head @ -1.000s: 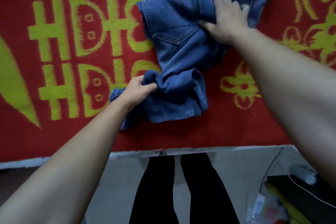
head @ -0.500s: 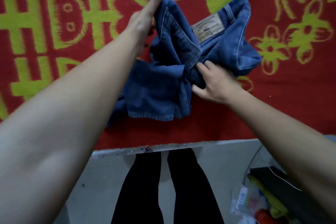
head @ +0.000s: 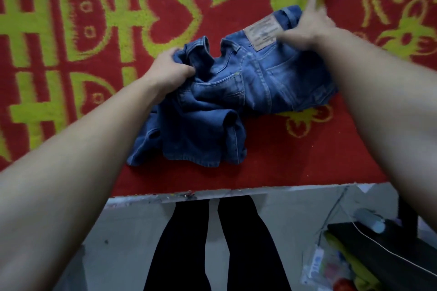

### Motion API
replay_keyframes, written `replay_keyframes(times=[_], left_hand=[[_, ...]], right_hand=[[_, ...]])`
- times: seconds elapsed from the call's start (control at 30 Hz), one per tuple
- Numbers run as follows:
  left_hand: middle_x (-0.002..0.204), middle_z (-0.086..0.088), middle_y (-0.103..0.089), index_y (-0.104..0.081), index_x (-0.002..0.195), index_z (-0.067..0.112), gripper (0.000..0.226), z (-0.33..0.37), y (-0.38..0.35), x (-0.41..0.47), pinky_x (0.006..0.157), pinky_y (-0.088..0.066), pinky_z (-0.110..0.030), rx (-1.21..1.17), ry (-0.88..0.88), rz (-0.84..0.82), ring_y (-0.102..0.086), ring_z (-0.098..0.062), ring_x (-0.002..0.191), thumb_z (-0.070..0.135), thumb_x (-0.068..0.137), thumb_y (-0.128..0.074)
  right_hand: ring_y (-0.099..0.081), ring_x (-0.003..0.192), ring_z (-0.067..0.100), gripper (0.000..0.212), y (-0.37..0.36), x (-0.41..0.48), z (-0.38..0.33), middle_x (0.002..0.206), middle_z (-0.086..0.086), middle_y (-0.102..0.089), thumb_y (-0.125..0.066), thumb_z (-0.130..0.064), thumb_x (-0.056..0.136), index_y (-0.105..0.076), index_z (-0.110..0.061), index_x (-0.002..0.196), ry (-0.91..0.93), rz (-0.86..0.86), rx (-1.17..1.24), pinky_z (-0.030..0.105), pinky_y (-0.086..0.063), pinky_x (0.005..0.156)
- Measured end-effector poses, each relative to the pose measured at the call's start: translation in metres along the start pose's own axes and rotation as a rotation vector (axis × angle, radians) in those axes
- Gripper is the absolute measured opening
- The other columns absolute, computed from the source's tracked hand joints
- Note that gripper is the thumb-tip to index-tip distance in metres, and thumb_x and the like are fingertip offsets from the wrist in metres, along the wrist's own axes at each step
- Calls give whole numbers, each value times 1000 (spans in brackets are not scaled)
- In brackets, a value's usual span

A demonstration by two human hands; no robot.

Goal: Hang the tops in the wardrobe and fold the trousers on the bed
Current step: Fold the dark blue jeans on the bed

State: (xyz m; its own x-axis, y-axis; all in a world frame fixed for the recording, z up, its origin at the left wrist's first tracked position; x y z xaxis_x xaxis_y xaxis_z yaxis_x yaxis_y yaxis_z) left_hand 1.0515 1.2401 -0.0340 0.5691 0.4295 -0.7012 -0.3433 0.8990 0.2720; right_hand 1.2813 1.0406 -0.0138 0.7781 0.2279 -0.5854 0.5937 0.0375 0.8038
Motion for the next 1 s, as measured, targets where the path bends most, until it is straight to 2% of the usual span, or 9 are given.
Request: replay_keyframes(times=[0.1, 0.17, 0.23, 0.4, 0.53, 0.6, 0.77, 0.87, 1.0], left_hand=[[86, -3, -70, -63, 96, 19, 23, 1, 5, -11, 72, -58, -29, -112, -1, -10, -68, -15, 74, 5, 78, -64], [84, -5, -71, -64, 93, 17, 20, 1, 6, -24, 74, -56, -33, -241, 14, 2, -69, -19, 77, 8, 76, -71], [89, -6, -74, -67, 94, 15, 27, 4, 11, -34, 74, -58, -34, -266, -29, 89, -71, -20, 80, 12, 72, -82], [94, -19, -72, -65, 93, 3, 53, 69, 47, -80, 77, -58, -46, -42, -132, 237, -64, -21, 78, 32, 53, -83], [94, -7, -62, -55, 99, 13, 36, 153, 94, -143, 64, -45, -30, 155, -256, 300, -57, -22, 82, 8, 68, -72], [97, -4, -59, -52, 104, 14, 38, 189, 119, -177, 67, -44, -30, 209, -293, 332, -55, -21, 85, 1, 71, -66], [93, 0, -58, -51, 112, 11, 47, 266, 175, -262, 63, -48, -29, 243, -353, 321, -56, -15, 81, -1, 71, -71], [90, -1, -64, -56, 109, 9, 53, 293, 194, -305, 67, -51, -28, 178, -427, 219, -63, -19, 86, 4, 64, -85], [86, -1, -72, -67, 96, 12, 32, 305, 216, -345, 67, -54, -23, 85, -554, 132, -67, -15, 80, 14, 71, -87]], right_hand=[[-43, 136, 36, 118, -6, -7, 17, 154, 19, -38, -79, -54, 72, -14, -4, 156, -128, -135, 158, 36, -40, 106], [-61, 114, 27, 89, -3, -21, 35, 129, 10, -61, -90, -43, 64, -53, -6, 136, -136, -175, 335, 30, -48, 90], [-65, 97, 17, 60, 6, -45, 47, 111, 2, -68, -92, -33, 67, -67, -12, 118, -62, -180, 433, 26, -48, 82], [-62, 86, 17, 54, 70, -105, 34, 89, -2, -68, -88, -59, 59, -66, -21, 90, 164, 53, 301, 29, -44, 74], [-54, 76, 16, 28, 155, -155, 19, 74, -2, -60, -88, -24, 71, -61, -19, 77, 295, 204, 483, 23, -36, 57], [-49, 74, 16, 35, 203, -179, 16, 71, -2, -55, -85, -13, 70, -52, -23, 69, 324, 277, 528, 22, -37, 59], [-62, 84, 25, 32, 311, -251, 0, 87, 0, -64, -83, -15, 70, -63, -31, 88, 472, 255, 277, 29, -49, 72], [-59, 98, 23, 65, 350, -297, -11, 107, 1, -60, -87, -23, 71, -58, -40, 127, 507, 246, 120, 34, -51, 88], [-63, 98, 13, 46, 366, -343, -21, 107, -8, -67, -82, -53, 73, -70, -29, 110, 522, 111, 195, 30, -48, 82]])
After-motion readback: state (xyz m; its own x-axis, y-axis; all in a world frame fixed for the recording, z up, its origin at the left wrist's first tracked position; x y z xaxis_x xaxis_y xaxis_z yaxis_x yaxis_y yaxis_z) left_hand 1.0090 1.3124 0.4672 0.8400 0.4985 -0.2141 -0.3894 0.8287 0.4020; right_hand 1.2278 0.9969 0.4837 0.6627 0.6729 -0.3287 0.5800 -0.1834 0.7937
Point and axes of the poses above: each hand's wrist, its own x-axis towards the middle knuckle, its own y-axis out of the back of the hand, z = x × y, the point moved 2 cm from there along x, towards the middle knuckle
